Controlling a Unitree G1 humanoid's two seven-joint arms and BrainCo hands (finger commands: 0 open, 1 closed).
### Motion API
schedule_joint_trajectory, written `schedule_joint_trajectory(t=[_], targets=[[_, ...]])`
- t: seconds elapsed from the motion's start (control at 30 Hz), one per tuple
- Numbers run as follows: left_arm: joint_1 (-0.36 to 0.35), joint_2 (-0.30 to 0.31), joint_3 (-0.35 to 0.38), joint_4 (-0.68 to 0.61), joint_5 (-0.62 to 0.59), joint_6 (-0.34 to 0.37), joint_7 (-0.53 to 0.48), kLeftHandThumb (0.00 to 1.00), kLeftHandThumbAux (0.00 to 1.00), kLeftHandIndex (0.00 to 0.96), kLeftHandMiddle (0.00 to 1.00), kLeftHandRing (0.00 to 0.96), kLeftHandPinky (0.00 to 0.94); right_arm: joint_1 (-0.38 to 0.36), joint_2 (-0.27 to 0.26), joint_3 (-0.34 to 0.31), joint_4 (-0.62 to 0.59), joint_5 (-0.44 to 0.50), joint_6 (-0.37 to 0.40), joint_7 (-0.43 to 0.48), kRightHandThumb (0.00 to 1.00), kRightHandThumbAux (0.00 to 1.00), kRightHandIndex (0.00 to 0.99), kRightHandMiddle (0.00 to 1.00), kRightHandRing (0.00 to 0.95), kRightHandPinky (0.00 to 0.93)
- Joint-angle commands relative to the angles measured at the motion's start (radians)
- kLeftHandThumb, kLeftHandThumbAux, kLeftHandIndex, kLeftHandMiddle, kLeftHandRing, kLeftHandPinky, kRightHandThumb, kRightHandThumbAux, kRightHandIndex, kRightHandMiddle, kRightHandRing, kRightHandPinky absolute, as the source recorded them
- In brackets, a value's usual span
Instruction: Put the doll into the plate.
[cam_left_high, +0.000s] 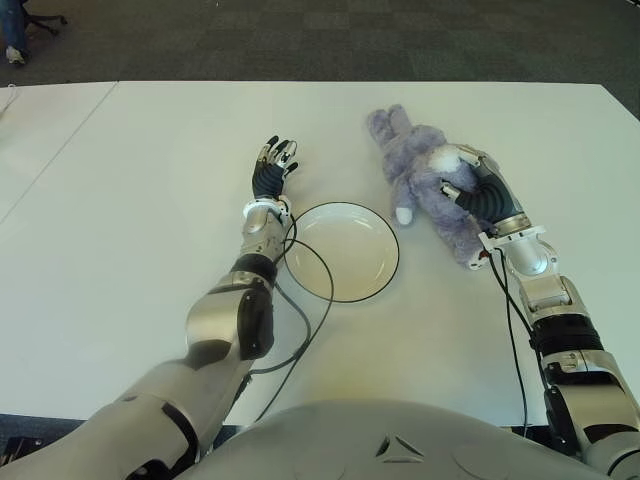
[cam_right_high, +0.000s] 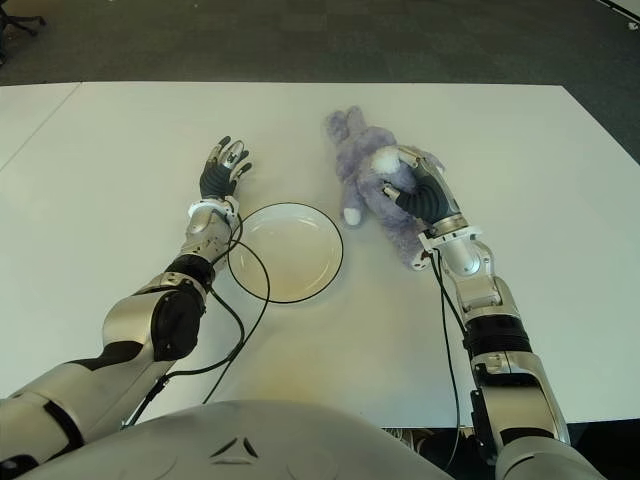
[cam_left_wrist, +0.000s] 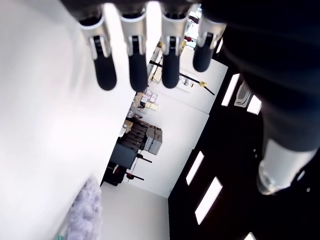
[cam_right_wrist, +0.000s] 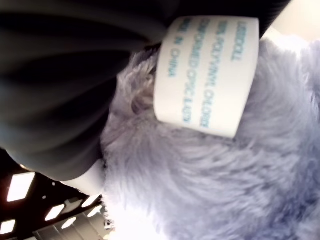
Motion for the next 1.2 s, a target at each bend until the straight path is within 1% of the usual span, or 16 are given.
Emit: schedule_joint_trajectory(t=[0.03,0.27,0.4,0.57,0.73,1.07,1.2], targets=[[0.158,-0.025,0.003,0.113,0.005,0.105,0.032,0.0,0.658,0.155,0.195,0.203,0.229,0.007,0.029,0.011,-0.013,-0.008,0.001,-0.005,0.682,0.723,0.437,0.869,0.874,0.883],[0.158,-0.024,0.006,0.114,-0.001,0.107,0.027,0.0,0.653,0.158,0.196,0.198,0.213,-0.003,0.04,0.01,-0.017,-0.001,-0.014,0.002,0.687,0.722,0.437,0.871,0.876,0.884],[0.158,-0.024,0.006,0.114,0.0,0.107,0.026,0.0,0.649,0.155,0.194,0.196,0.212,-0.005,0.039,0.009,-0.025,0.006,-0.005,0.016,0.687,0.723,0.437,0.87,0.87,0.87],[0.159,-0.024,0.003,0.114,0.003,0.105,0.028,0.0,0.644,0.15,0.186,0.189,0.206,-0.012,0.038,0.003,-0.018,0.002,-0.033,0.003,0.687,0.724,0.436,0.873,0.879,0.883],[0.159,-0.025,0.008,0.114,-0.003,0.105,0.022,0.0,0.64,0.151,0.195,0.198,0.222,-0.024,0.038,-0.002,-0.01,-0.005,-0.067,-0.013,0.688,0.724,0.437,0.879,0.884,0.892],[0.158,-0.025,0.018,0.114,-0.012,0.107,0.007,0.0,0.641,0.154,0.204,0.205,0.219,-0.037,0.033,-0.005,0.001,-0.02,-0.097,-0.028,0.69,0.724,0.437,0.878,0.882,0.882],[0.158,-0.024,0.02,0.115,-0.013,0.11,0.005,0.0,0.641,0.149,0.195,0.2,0.218,-0.043,0.032,-0.007,-0.008,-0.027,-0.108,-0.032,0.692,0.724,0.437,0.877,0.884,0.892]])
